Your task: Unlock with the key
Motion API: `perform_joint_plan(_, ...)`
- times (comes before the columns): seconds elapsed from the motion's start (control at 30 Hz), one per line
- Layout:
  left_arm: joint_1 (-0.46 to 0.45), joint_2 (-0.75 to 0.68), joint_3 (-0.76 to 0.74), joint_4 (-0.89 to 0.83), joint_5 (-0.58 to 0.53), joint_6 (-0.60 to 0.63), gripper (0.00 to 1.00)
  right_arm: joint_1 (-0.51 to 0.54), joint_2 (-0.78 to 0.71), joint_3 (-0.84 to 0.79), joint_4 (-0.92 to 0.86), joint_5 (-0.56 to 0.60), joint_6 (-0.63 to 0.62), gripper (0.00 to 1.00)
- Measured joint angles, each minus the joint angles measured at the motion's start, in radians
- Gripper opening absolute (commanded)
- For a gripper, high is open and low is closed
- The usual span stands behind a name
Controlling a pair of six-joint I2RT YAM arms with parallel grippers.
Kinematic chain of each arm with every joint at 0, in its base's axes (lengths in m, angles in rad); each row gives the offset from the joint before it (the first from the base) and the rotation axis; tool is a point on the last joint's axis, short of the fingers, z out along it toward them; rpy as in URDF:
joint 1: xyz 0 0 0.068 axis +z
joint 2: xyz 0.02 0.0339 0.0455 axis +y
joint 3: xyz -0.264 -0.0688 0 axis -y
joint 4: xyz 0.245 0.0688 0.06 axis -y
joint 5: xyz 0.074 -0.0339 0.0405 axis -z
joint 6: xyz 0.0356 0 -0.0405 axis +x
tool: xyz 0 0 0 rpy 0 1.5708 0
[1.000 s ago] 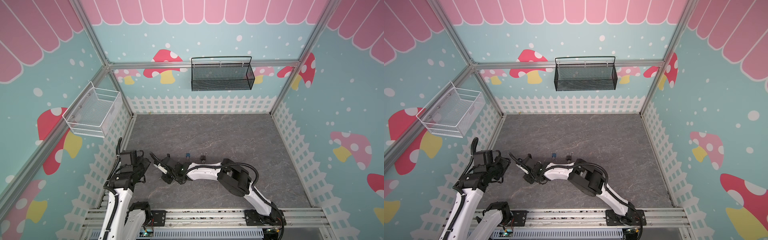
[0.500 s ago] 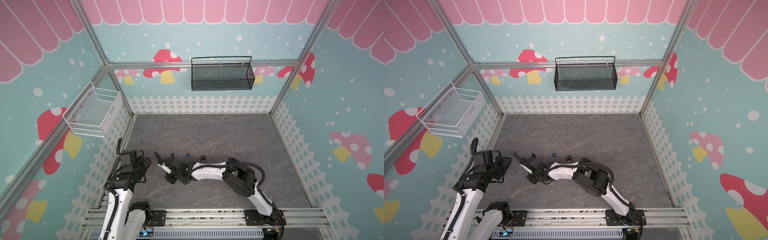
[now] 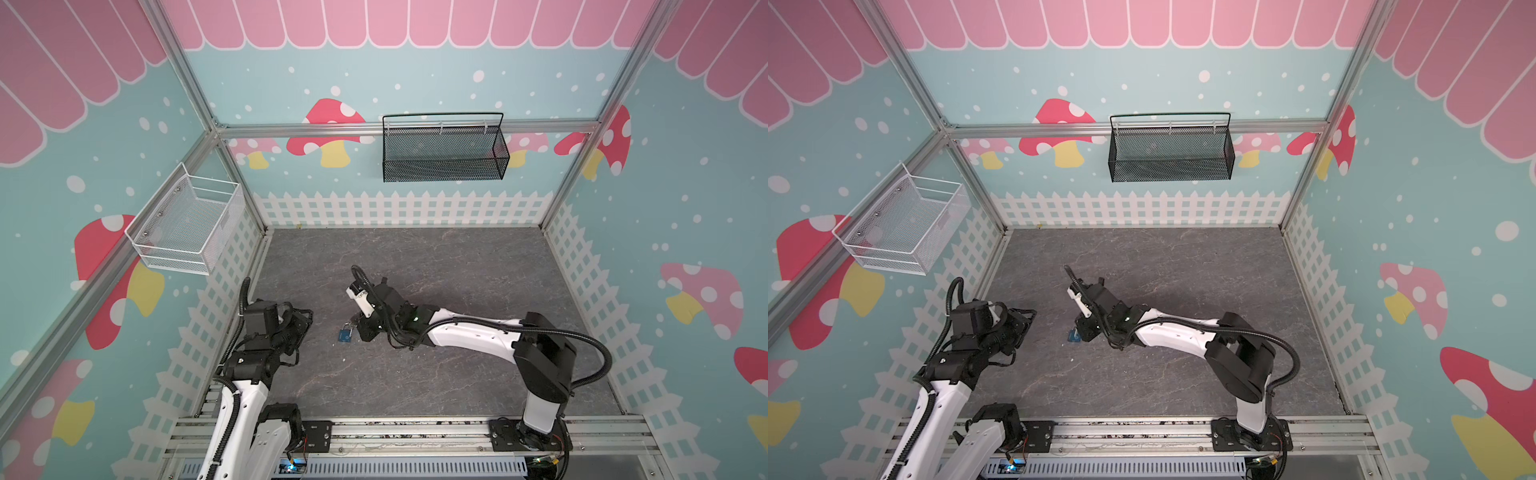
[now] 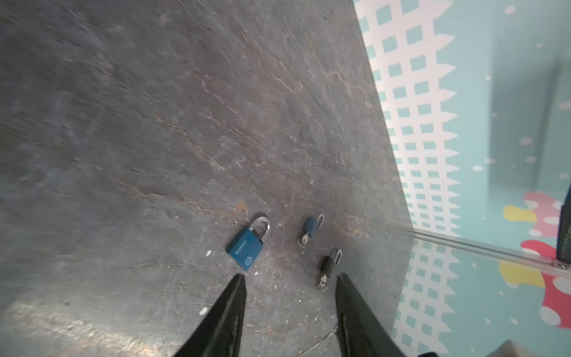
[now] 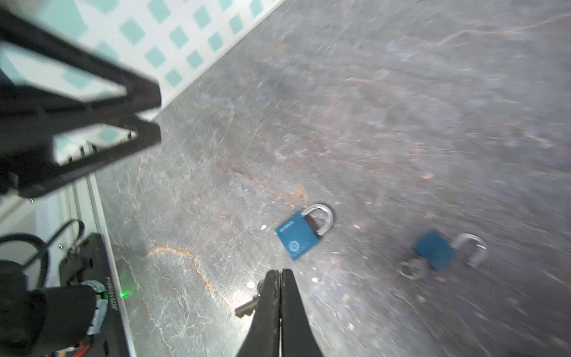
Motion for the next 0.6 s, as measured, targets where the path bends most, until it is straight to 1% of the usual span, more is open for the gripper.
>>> perform_joint_plan(0.17, -0.199, 0.005, -0.046, 0.194, -0.039, -0.006, 0.47, -0.089, -0.124, -0.06, -0.011, -0.005, 0.09, 0.0)
perform_joint_plan(0.27, -0.326, 0.055, -0.05, 0.322, -0.081, 0.011, 0.47, -0.129, -0.193, -0.099, -0.023, -0.005, 0.136, 0.0)
perform_joint_plan(0.4, -0.487, 0.134, -0.065, 0.534, -0.136, 0.072, 0.46, -0.174, -0.288, -0.16, -0.028, -0.015, 0.196, 0.0)
perform_joint_plan(0.5, -0.577, 0.188, -0.109, 0.721, -0.166, 0.119, 0.45, -0.206, -0.347, -0.195, -0.031, -0.024, 0.233, 0.0)
perform_joint_plan(0.6, -0.642, 0.25, -0.157, 0.888, -0.187, 0.174, 0.43, -0.233, -0.383, -0.214, -0.03, -0.043, 0.265, 0.0)
